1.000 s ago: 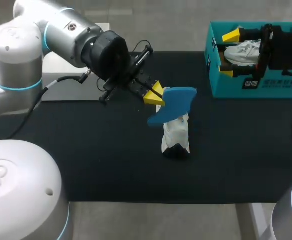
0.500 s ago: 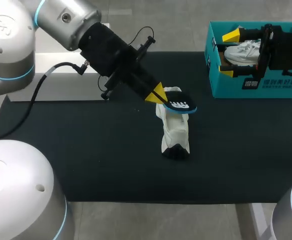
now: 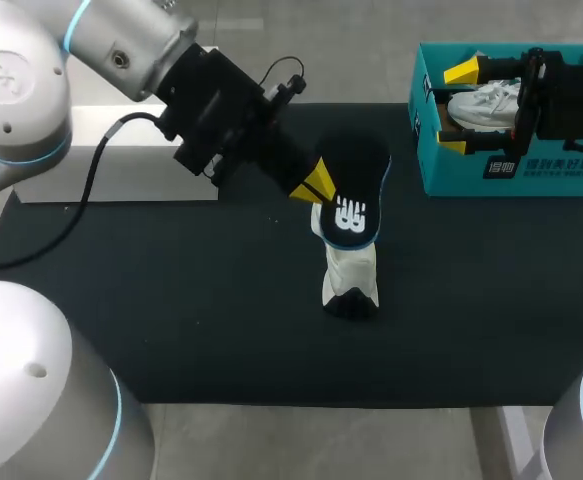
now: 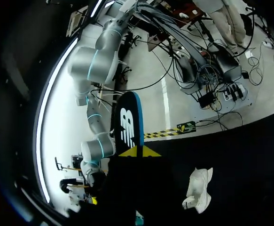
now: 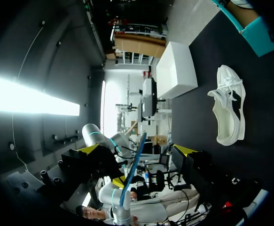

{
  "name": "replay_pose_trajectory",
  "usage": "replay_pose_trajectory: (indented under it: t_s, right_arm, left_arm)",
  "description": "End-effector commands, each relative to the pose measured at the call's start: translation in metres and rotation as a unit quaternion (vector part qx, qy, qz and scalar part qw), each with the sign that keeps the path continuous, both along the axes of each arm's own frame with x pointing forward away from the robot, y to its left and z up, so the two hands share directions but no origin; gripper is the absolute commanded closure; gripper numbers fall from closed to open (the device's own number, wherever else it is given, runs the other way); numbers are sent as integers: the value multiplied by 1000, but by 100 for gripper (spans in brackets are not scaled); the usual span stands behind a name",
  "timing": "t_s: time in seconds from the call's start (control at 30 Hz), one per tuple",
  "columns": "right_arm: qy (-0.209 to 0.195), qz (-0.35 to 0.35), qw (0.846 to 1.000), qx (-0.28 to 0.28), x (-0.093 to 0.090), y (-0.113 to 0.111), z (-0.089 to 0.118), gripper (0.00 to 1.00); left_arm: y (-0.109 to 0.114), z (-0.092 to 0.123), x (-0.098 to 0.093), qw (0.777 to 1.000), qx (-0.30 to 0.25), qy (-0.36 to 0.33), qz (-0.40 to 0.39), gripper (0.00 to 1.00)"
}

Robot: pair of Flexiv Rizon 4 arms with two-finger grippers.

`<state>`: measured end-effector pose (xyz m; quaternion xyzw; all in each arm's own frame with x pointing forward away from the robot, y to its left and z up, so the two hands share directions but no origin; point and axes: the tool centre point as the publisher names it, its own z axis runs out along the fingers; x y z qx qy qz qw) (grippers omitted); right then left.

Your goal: Take the shoe out of the shoebox, open the shoe tongue, remove and reinsert the insole, then place the shoe into the shoebox

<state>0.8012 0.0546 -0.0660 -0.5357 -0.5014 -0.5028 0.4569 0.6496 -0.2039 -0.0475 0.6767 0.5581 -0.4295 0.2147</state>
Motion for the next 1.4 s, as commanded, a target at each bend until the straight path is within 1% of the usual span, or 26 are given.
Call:
replay_pose_trajectory:
  t_s: [0.03, 0.07, 0.2, 0.27, 0.37, 0.47, 0.6, 0.63, 0.67, 0.7, 0.77, 0.87, 0.97, 1.07, 1.17, 1.2, 1.33, 1.4]
  right_arm:
    - [4, -1, 1000, -2, 1, 3, -2, 0]
    - [5, -1, 1000, -3, 0, 4, -3, 0]
    - [8, -1, 1000, -6, 1, 8, -6, 0]
    - [7, -2, 1000, -9, 1, 10, -6, 0]
    - [-2, -2, 1000, -14, 0, 14, -3, 0]
    - [-11, -1, 1000, -15, -2, 19, 0, 0]
    - [-16, 12, 1000, -19, -5, 26, 1, 0]
    - [-15, 15, 1000, -19, -5, 27, 1, 8]
    - [-14, 20, 1000, -20, -6, 30, -1, 28]
    - [-11, 23, 999, -19, -6, 32, -2, 31]
    - [-7, 30, 999, -18, -6, 36, -4, 48]
    - [-4, 37, 999, -17, -7, 39, -6, 55]
    - [-1, 40, 999, -15, -7, 41, -7, 58]
    - [1, 39, 999, -10, -7, 42, -8, 73]
    - [1, 37, 999, -8, -7, 43, -8, 76]
    - [3, 36, 999, -6, -7, 43, -9, 79]
    - [7, 33, 999, 2, -6, 42, -10, 100]
    - [6, 31, 999, -1, -6, 42, -10, 100]
  left_arm:
    - [-4, -4, 3, 994, -22, -102, -27, 100]
    - [-5, -7, 5, 994, -16, -103, -21, 100]
    - [-13, -13, 17, 995, -20, -102, -7, 100]
    - [-19, -15, 21, 997, -29, -75, 13, 100]
    - [-27, -17, 26, 997, -35, -65, 20, 100]
    - [-31, -22, 32, 997, -27, -74, 15, 100]
    - [-37, -28, 46, 995, -14, -98, 12, 100]
    - [-39, -28, 48, 995, -13, -102, 12, 100]
    - [-42, -29, 53, 994, -12, -106, 12, 100]
    - [-45, -29, 55, 994, -13, -109, 15, 100]
    - [-50, -28, 60, 993, -14, -119, 15, 100]
    - [-57, -26, 64, 992, -16, -125, 13, 100]
    - [-61, -27, 67, 992, -14, -129, 12, 100]
    - [-64, -27, 69, 991, -12, -131, 14, 100]
    - [-64, -28, 70, 991, -11, -132, 16, 100]
    - [-65, -28, 69, 991, -11, -132, 16, 100]
    - [-67, -27, 68, 991, -12, -134, 13, 100]
    - [-67, -26, 68, 991, -12, -135, 13, 100]
